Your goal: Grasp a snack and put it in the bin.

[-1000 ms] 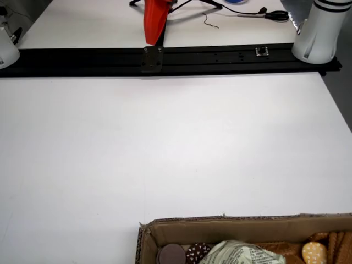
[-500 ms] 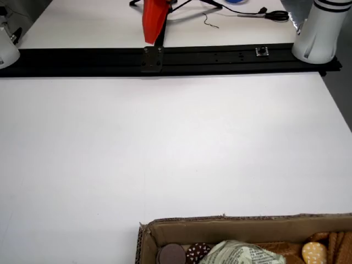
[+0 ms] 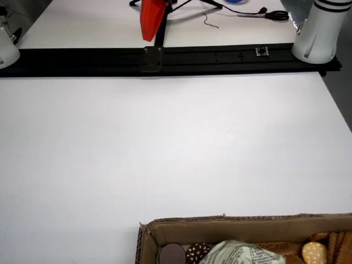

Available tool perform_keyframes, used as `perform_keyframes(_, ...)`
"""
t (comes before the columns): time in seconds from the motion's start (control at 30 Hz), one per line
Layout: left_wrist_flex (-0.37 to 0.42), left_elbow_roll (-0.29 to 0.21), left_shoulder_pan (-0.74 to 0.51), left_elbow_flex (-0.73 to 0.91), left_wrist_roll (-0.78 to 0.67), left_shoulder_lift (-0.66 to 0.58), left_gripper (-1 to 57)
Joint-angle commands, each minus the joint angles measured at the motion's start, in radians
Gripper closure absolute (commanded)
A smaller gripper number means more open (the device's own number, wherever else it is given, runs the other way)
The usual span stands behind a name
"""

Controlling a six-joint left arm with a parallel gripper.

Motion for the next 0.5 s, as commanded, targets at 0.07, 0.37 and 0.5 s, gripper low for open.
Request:
perform_keyframes(0.07,0.000,0.000,0.003,0.000,0.000,0.000,52.2)
perform_keyframes(0.37,0.000,0.000,0.011,0.000,0.000,0.000,52.2)
perform_keyframes(0.5,0.000,0.000,0.014,0.000,0.000,0.000,52.2)
